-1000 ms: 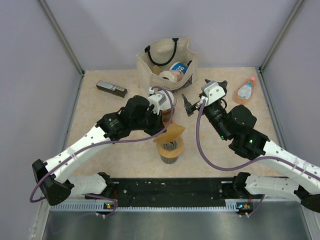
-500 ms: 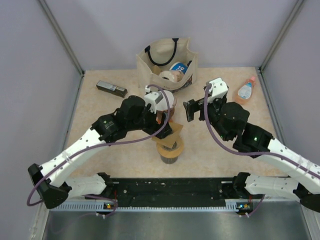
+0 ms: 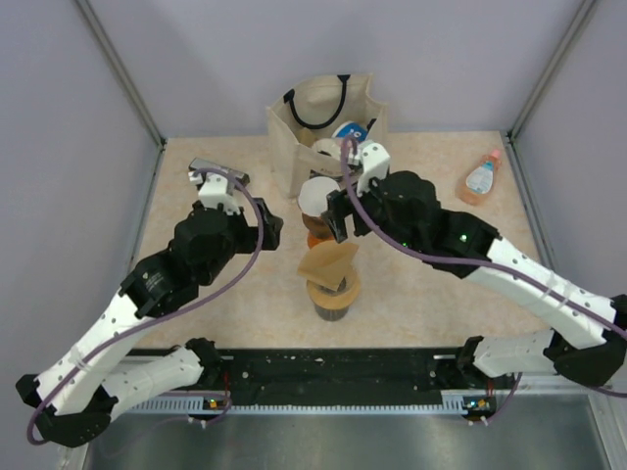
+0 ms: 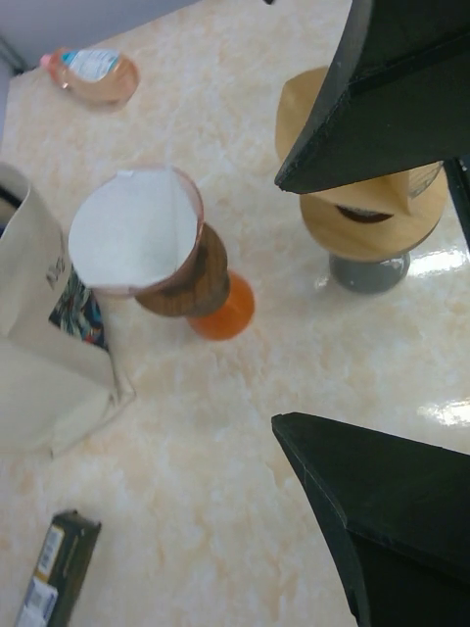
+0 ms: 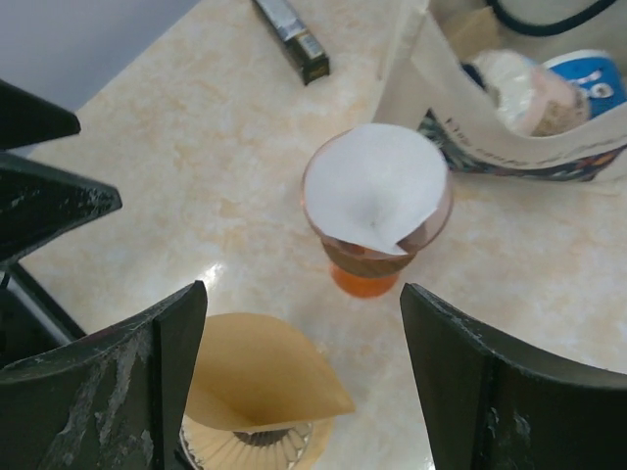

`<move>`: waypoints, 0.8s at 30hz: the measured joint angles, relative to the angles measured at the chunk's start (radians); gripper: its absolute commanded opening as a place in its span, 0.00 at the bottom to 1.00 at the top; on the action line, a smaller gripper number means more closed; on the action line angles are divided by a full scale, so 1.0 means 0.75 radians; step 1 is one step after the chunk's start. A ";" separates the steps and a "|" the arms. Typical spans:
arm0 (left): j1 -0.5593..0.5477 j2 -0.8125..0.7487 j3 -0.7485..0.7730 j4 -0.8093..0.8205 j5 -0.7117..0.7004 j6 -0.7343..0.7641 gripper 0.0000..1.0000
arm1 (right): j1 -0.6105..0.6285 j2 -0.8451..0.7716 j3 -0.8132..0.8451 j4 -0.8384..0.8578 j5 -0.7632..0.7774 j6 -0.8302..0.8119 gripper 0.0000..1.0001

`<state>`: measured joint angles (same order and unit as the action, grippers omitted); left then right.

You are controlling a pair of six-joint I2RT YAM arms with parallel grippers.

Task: Place the coffee filter in the dripper

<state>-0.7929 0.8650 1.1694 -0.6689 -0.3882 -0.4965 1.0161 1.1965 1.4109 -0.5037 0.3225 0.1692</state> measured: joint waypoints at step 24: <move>0.522 0.099 -0.196 -0.005 0.202 -0.108 0.99 | 0.001 0.295 0.110 -0.511 -0.509 0.024 0.40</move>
<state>-0.4015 0.9390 1.0222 -0.6727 -0.2367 -0.5777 1.0168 1.4178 1.4937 -0.8867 -0.0593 0.1871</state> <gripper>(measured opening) 0.990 0.400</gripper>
